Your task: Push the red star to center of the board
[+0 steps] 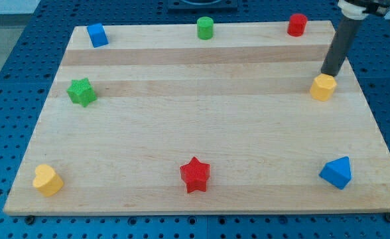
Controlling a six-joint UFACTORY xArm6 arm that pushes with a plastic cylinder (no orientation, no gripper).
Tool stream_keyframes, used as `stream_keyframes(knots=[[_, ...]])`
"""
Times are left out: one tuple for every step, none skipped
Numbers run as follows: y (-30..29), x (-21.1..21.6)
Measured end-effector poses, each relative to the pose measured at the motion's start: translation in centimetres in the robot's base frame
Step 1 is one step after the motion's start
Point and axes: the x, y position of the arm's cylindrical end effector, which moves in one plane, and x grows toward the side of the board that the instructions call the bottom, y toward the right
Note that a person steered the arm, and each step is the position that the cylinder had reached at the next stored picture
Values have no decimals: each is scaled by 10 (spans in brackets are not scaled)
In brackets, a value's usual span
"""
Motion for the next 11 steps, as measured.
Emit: stream_keyframes(knots=[[-49,0],[-114,25],[-155,110],[-155,187],[-159,240],[-182,262],[-205,261],[-250,261],[-256,253],[-256,228],[-264,194]])
